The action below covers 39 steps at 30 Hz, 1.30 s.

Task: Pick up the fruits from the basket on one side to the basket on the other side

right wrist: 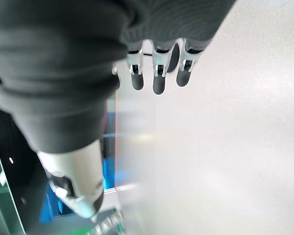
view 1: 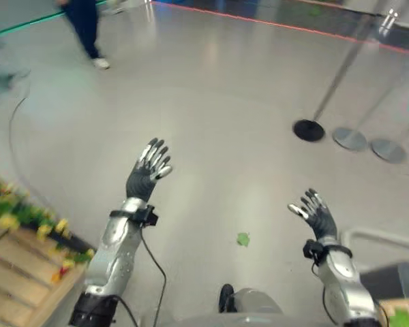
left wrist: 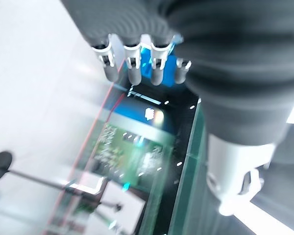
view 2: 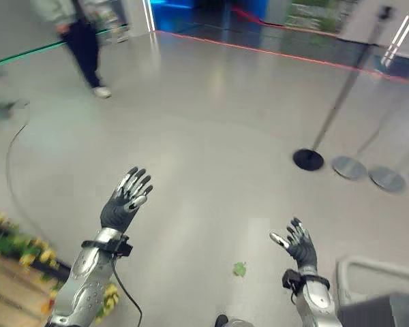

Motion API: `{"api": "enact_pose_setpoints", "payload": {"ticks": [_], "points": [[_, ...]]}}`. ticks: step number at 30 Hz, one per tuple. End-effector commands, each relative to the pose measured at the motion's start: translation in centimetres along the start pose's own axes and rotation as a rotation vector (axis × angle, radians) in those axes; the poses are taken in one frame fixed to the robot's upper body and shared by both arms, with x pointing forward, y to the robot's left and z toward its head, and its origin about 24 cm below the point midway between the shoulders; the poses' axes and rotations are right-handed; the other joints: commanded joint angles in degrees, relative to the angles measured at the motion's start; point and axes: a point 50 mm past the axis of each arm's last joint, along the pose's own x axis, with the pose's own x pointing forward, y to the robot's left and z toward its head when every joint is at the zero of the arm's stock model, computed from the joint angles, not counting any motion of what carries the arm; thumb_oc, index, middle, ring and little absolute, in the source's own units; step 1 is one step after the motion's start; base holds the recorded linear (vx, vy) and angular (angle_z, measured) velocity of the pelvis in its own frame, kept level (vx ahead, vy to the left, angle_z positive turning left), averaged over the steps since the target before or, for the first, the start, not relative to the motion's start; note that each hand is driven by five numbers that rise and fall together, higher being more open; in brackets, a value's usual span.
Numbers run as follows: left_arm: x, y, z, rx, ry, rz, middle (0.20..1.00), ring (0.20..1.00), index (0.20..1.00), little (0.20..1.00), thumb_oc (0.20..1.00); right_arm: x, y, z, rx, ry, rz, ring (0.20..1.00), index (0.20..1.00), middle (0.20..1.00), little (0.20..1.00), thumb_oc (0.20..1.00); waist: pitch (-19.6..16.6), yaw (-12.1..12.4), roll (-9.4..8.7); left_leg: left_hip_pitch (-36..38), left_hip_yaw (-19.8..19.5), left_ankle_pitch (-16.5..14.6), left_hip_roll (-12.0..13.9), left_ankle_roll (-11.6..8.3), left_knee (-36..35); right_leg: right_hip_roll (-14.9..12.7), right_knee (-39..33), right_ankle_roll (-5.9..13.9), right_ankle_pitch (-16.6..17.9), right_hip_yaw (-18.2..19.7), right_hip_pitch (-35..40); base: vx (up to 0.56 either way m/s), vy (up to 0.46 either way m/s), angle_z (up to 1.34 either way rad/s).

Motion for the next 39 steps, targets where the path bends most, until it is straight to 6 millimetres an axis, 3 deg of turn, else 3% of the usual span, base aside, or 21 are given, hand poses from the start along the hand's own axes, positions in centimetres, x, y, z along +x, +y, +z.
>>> {"api": "enact_pose_setpoints", "payload": {"ticks": [1, 3, 4, 6, 7, 9, 10, 11, 12, 14, 17, 18, 19, 20, 22, 25, 28, 30, 35, 36, 39], "points": [[0.8, -0.5, 2.5, 0.03, -0.154, -0.017, 1.0, 1.0, 1.0, 1.0, 1.0, 0.3, 0.4, 3.5, -0.022, -0.171, 0.07, 1.0, 1.0, 1.0, 1.0, 1.0, 3.2, 1.4, -0.74, -6.1, -4.2, -0.9, -6.4, 1.58, 5.4, -3.5, -7.6, 6.59, -6.5, 2.5, 10.9, 0.12, 0.033, -1.41], [0.8, -0.3, 2.0, 0.031, -0.143, 0.005, 1.0, 1.0, 1.0, 1.0, 1.0, 0.2, 0.0, 3.5, -0.027, -0.17, 0.057, 1.0, 1.0, 1.0, 1.0, 1.0, 2.8, 1.6, 0.46, -7.1, -11.1, -2.1, -5.7, 1.82, -2.6, -1.9, -8.0, 7.61, -7.3, 8.5, 10.3, 0.12, 0.164, -1.28], [0.8, -0.3, 2.0, 0.031, -0.143, 0.005, 1.0, 1.0, 1.0, 1.0, 1.0, 0.2, -0.1, 3.5, -0.027, -0.17, 0.057, 1.0, 1.0, 1.0, 1.0, 1.0, 2.7, 1.7, 0.31, -7.1, -11.0, -1.6, -5.8, 1.77, -3.1, -2.1, -8.1, 7.58, -7.0, 8.6, 10.1, 0.2, 0.273, -1.11], [1.0, -0.3, 1.5, 0.039, -0.129, 0.021, 1.0, 1.0, 1.0, 1.0, 1.0, 0.4, -0.1, 3.5, -0.038, -0.173, 0.051, 1.0, 1.0, 1.0, 1.0, 1.0, 1.6, 2.0, 1.68, -6.6, -20.3, 1.4, -4.5, 0.47, -18.3, 0.0, -8.8, 8.49, -7.6, 14.5, 9.8, 0.17, 0.2, -1.14], [1.0, -0.3, 1.5, 0.038, -0.129, 0.021, 1.0, 1.0, 1.0, 1.0, 1.0, 0.4, -0.1, 3.5, -0.038, -0.173, 0.05, 1.0, 1.0, 1.0, 1.0, 1.0, 1.6, 2.1, 1.68, -6.2, -20.2, 1.7, -4.3, 0.36, -19.2, 0.1, -8.7, 8.37, -7.6, 14.5, 9.7, 0.13, 0.115, -1.35], [1.1, -0.3, 1.1, 0.05, -0.12, 0.029, 1.0, 1.0, 1.0, 1.0, 1.0, 0.9, 0.3, 4.2, -0.072, -0.199, 0.074, 1.0, 1.0, 1.0, 1.0, 1.0, 1.3, 3.0, 2.23, -6.1, -28.3, 3.2, -6.1, -0.41, -23.3, 1.0, -7.9, 9.6, -7.4, 19.1, 8.9, 0.13, 0.196, -1.72], [1.2, -0.3, 1.1, 0.049, -0.121, 0.029, 1.0, 1.0, 1.0, 1.0, 1.0, 0.9, 0.3, 4.2, -0.073, -0.2, 0.074, 1.0, 1.0, 1.0, 1.0, 1.0, 1.3, 3.1, 2.25, -6.1, -28.3, 3.3, -6.1, -0.41, -23.4, 0.9, -7.9, 9.63, -7.4, 19.2, 8.8, 0.07, 0.254, -1.52], [1.3, -0.2, 0.8, 0.059, -0.111, 0.041, 1.0, 1.0, 1.0, 1.0, 1.0, 0.9, 0.2, 4.4, -0.083, -0.209, 0.065, 1.0, 1.0, 1.0, 1.0, 1.0, 1.6, 2.5, 2.6, -7.5, -26.1, 4.8, -5.0, -0.52, -24.8, 0.6, -8.1, 9.64, -8.0, 19.3, 9.0, 0.02, 0.348, -0.79], [1.7, -0.4, 0.5, 0.086, -0.094, 0.025, 1.0, 1.0, 1.0, 1.0, 1.0, 0.9, 0.6, 4.3, -0.061, -0.201, 0.074, 1.0, 1.0, 1.0, 1.0, 1.0, 1.5, 1.5, 1.98, -6.8, -22.8, 2.3, -5.1, 0.81, -23.8, -0.8, -5.9, 10.64, -8.3, 19.5, 8.0, 0.02, 0.346, -0.32], [2.0, -0.7, 0.3, 0.084, -0.087, 0.014, 1.0, 1.0, 1.0, 1.0, 1.0, 0.7, 0.5, 4.1, -0.05, -0.195, 0.064, 1.0, 1.0, 1.0, 1.0, 1.0, 1.2, 1.5, 1.07, -6.4, -21.5, 2.5, -5.3, 1.4, -24.6, -1.6, -5.2, 11.3, -7.7, 19.8, 6.9, 0.03, 0.277, -0.17], [2.4, -0.6, -0.7, 0.136, -0.029, -0.002, 1.0, 1.0, 1.0, 1.0, 1.0, 0.0, 0.7, 2.7, 0.021, -0.145, 0.024, 1.0, 1.0, 1.0, 1.0, 1.0, 0.3, -2.0, -1.35, -3.6, -13.6, 2.3, -4.9, 3.52, -29.7, -5.4, -2.1, 15.65, -4.6, 19.5, 3.4, 0.08, 0.352, -0.56], [2.4, -0.6, -0.7, 0.137, -0.029, -0.002, 1.0, 1.0, 1.0, 1.0, 1.0, 0.0, 0.7, 2.7, 0.022, -0.146, 0.024, 1.0, 1.0, 1.0, 1.0, 1.0, 0.2, -1.8, -1.37, -3.7, -13.5, 2.7, -4.8, 3.53, -30.0, -5.4, -2.4, 15.71, -4.2, 19.7, 3.2, 0.01, 0.41, -0.56], [2.4, -0.1, -0.5, 0.161, -0.033, 0.027, 1.0, 1.0, 1.0, 1.0, 1.0, 0.2, 1.0, 2.7, 0.015, -0.146, 0.024, 1.0, 1.0, 1.0, 1.0, 1.0, 1.4, -1.0, -1.31, -2.4, -7.9, 2.0, -3.3, 3.84, -30.1, -9.7, -2.8, 15.39, -1.5, 7.8, 1.0, -0.07, 0.191, -0.65], [2.4, -0.1, -0.5, 0.162, -0.033, 0.026, 1.0, 1.0, 1.0, 1.0, 1.0, 0.2, 1.1, 2.7, 0.015, -0.147, 0.024, 1.0, 1.0, 1.0, 1.0, 1.0, 1.3, -1.1, -1.32, -2.6, -8.0, 2.3, -3.4, 3.86, -30.2, -9.7, -3.0, 15.42, -1.2, 7.7, 0.9, -0.1, 0.29, -1.13], [2.3, 0.4, -0.7, 0.162, -0.019, 0.049, 1.0, 1.0, 1.0, 1.0, 1.0, 0.2, 1.2, 2.6, 0.02, -0.146, 0.028, 1.0, 1.0, 1.0, 1.0, 1.0, 1.5, -1.9, -0.92, -2.1, -3.2, 2.6, -2.5, 4.65, -30.7, -9.4, 0.1, 14.89, -1.2, 0.1, -0.5, -0.15, 0.285, -1.1], [2.1, 0.6, -1.1, 0.159, -0.001, 0.067, 1.0, 1.0, 1.0, 1.0, 1.0, 0.0, 0.8, 2.2, 0.025, -0.129, 0.014, 1.0, 1.0, 1.0, 1.0, 1.0, 1.6, -1.6, -0.81, -2.4, -0.7, 2.8, -2.1, 5.14, -30.7, -9.1, 3.5, 14.62, -1.8, -2.0, -0.8, -0.15, 0.194, -0.93], [1.8, 0.8, -1.4, 0.147, 0.013, 0.092, 1.0, 1.0, 1.0, 1.0, 1.0, -0.4, 0.4, 1.6, 0.022, -0.11, -0.001, 1.0, 1.0, 1.0, 1.0, 1.0, 1.3, -0.7, 0.02, -2.7, 4.0, 3.4, -0.7, 5.5, -30.6, -11.1, 8.2, 14.07, -2.5, -8.1, 1.4, -0.17, 0.13, -1.43], [1.9, 0.8, -1.4, 0.126, 0.014, 0.104, 1.0, 1.0, 1.0, 1.0, 1.0, -0.3, 0.5, 1.8, 0.022, -0.117, -0.006, 1.0, 1.0, 1.0, 1.0, 1.0, 0.6, 0.1, 0.14, -3.5, 7.1, 3.5, 0.1, 5.47, -30.0, -13.5, 8.2, 13.89, -2.3, -10.8, 3.7, -0.15, 0.028, -0.86], [1.9, 1.4, -1.2, 0.119, 0.002, 0.152, 1.0, 1.0, 1.0, 1.0, 1.0, 0.2, 1.1, 2.5, 0.008, -0.146, 0.011, 1.0, 1.0, 1.0, 1.0, 1.0, -0.6, 2.7, -0.2, -4.5, 13.3, 2.9, 1.2, 5.46, -27.0, -14.8, 4.5, 14.26, -3.8, -17.0, 6.5, -0.12, -0.031, -0.9], [1.8, 1.2, -1.7, 0.097, 0.018, 0.149, 1.0, 1.0, 1.0, 1.0, 1.0, 0.2, 1.4, 2.4, -0.008, -0.132, 0.032, 1.0, 1.0, 1.0, 1.0, 1.0, -0.8, 2.0, 0.01, -4.5, 15.4, 2.9, 1.6, 4.83, -26.7, -14.6, -2.2, 14.1, -3.6, -16.4, 7.6, -0.12, -0.131, -1.47], [1.6, 1.3, -2.2, 0.063, 0.029, 0.169, 1.0, 1.0, 1.0, 1.0, 1.0, 0.4, 1.4, 2.8, -0.033, -0.143, 0.046, 1.0, 1.0, 1.0, 1.0, 1.0, -1.0, 1.4, 0.51, -5.2, 16.9, 3.7, 3.6, 3.87, -24.2, -12.0, -6.4, 13.65, -3.8, -14.3, 8.9, -0.1, -0.19, -0.96]]}}
